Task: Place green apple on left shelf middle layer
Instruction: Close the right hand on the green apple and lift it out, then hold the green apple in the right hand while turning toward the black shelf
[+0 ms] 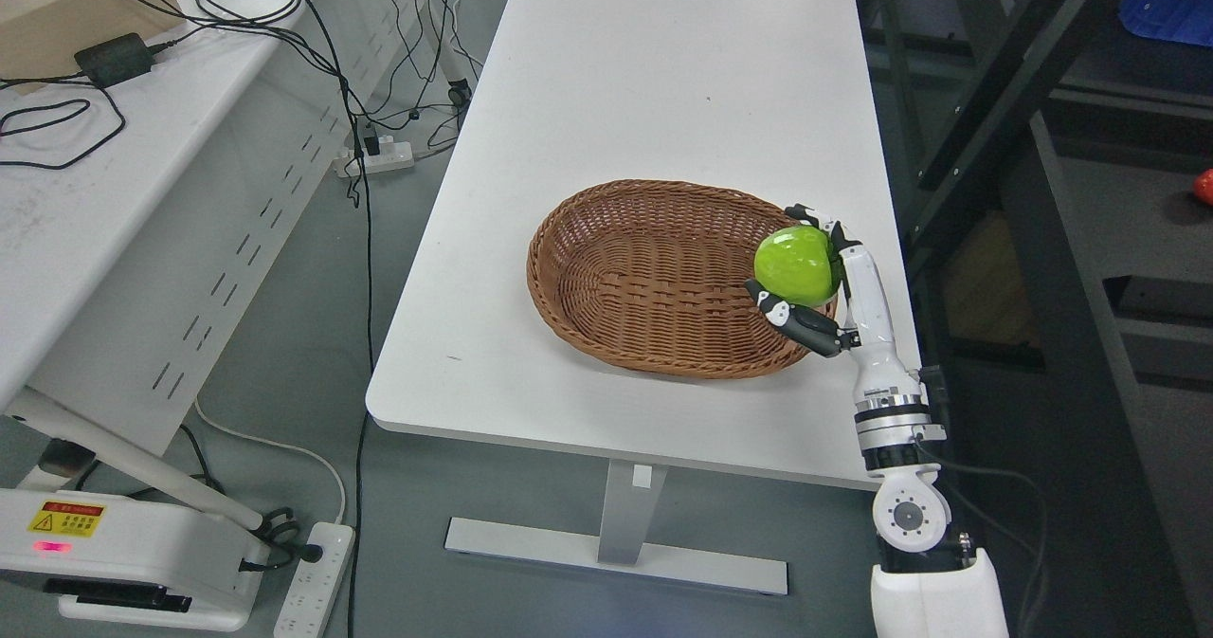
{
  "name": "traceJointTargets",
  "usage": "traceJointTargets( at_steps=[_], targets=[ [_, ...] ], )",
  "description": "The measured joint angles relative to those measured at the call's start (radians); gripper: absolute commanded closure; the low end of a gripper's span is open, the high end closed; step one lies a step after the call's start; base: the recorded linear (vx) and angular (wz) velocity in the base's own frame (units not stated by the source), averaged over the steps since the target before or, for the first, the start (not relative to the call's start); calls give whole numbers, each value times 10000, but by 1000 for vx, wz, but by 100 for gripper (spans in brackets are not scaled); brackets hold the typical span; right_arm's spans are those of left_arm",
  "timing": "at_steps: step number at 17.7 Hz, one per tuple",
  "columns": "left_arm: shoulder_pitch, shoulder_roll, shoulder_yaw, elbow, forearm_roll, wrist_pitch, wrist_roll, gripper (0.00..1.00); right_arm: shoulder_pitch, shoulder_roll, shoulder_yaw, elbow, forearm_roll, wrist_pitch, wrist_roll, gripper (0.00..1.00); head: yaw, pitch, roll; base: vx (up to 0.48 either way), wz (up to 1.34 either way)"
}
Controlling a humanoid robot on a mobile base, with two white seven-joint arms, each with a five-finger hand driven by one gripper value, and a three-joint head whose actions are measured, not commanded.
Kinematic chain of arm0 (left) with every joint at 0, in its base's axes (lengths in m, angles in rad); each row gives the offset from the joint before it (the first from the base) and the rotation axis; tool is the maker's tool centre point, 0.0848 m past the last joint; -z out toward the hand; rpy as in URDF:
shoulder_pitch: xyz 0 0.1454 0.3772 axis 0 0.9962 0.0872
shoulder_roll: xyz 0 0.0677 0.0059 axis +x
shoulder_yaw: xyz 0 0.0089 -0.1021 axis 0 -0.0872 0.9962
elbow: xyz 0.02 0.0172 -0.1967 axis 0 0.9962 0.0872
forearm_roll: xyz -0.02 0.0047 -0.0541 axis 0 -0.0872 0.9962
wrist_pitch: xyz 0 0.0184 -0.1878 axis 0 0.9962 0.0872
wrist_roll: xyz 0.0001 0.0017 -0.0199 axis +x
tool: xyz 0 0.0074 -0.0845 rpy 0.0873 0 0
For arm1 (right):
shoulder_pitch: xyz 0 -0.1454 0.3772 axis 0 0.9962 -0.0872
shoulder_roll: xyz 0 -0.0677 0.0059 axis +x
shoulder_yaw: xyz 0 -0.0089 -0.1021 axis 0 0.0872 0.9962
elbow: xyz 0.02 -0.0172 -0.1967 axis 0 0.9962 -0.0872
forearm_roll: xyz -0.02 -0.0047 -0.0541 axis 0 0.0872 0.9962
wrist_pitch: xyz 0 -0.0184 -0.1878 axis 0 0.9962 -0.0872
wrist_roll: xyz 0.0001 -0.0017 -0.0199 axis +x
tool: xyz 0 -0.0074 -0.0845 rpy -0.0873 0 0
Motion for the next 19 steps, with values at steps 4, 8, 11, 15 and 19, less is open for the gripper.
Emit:
traceJointTargets(
  at_steps=[4,8,11,15,19],
  targets=[
    [0,0,0,0,0,-1,0,0,251,2,-276,-496,-297,-83,-62,100,0,0,0,-63,-3],
    [0,0,0,0,0,-3,0,0,379,5,-430,-833,-433,-137,-64,100,0,0,0,-128,-2],
    [0,0,0,0,0,-4,0,0,572,7,-506,-1012,-483,-167,-84,100,0,0,0,-158,-14],
    [0,0,1,0,0,-4,0,0,819,8,-570,-1181,-515,-182,-102,100,0,0,0,-169,76],
    [1,0,1,1,0,-5,0,0,945,9,-577,-1274,-528,-187,-74,100,0,0,0,-164,162]
  ],
)
